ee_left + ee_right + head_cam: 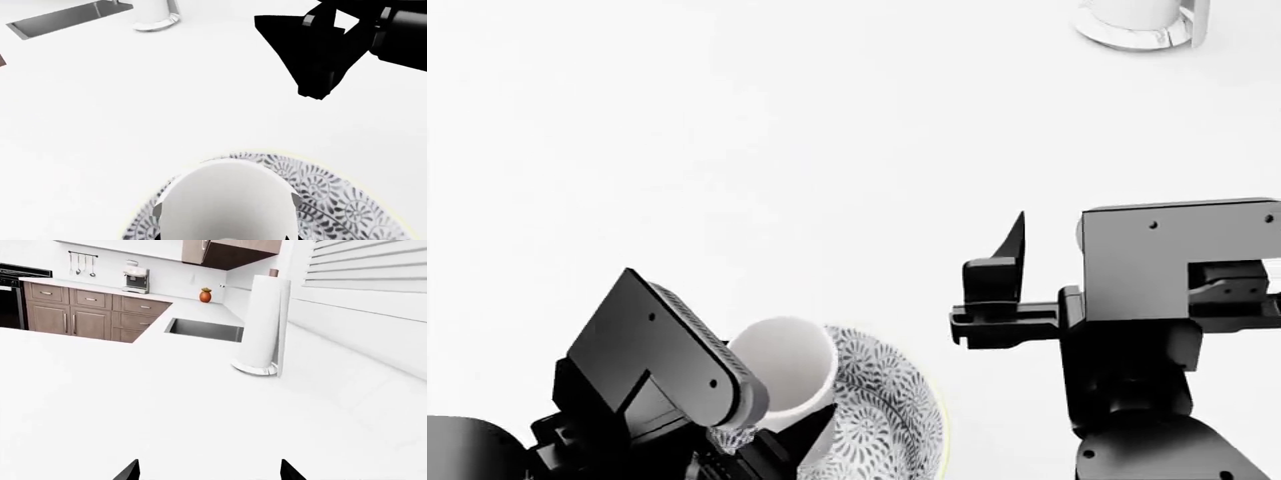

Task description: Place the cup inside the bowl on the dining table and move the bowl to any counter.

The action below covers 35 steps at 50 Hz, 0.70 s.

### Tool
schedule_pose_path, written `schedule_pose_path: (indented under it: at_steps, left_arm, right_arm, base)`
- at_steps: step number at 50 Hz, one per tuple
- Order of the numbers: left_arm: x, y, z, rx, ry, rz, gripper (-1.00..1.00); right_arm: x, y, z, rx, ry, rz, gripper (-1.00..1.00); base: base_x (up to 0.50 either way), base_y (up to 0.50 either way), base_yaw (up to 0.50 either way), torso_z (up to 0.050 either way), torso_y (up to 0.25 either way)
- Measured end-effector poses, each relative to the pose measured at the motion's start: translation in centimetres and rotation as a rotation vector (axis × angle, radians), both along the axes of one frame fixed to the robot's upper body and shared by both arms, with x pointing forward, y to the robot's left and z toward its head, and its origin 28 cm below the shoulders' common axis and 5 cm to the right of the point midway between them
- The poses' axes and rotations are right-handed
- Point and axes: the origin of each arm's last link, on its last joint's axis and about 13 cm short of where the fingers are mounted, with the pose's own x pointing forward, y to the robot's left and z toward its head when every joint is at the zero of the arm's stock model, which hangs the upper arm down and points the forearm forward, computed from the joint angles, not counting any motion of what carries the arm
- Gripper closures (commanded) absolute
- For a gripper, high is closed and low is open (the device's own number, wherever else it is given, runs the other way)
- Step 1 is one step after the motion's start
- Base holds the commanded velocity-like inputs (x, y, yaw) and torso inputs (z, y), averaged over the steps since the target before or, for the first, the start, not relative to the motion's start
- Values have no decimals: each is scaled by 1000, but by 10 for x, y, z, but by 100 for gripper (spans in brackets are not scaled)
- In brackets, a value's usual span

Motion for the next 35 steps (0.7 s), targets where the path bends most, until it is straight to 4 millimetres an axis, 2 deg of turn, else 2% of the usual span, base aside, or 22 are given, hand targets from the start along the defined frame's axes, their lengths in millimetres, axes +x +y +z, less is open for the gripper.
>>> schedule_pose_path:
  at_steps: [1,2,20,35]
  left_arm:
    - [0,0,-1,0,3,-2,100]
    - [0,0,-1,0,6,-3,-100]
    - [-7,3,-2,-22,26,10,-100]
    - [-13,6,17,-69,-44,30,-100]
  right_arm:
    - [0,0,0,0,1,1,-100]
    - [0,0,0,0,2,2,-100]
    - [-1,0,0,8,7,13,-100]
    - [0,1,-2,9,22,23,-100]
  base:
    - [0,0,0,0,0]
    - [0,0,0,0,0]
    - [0,0,0,0,0]
    - [0,0,0,0,0]
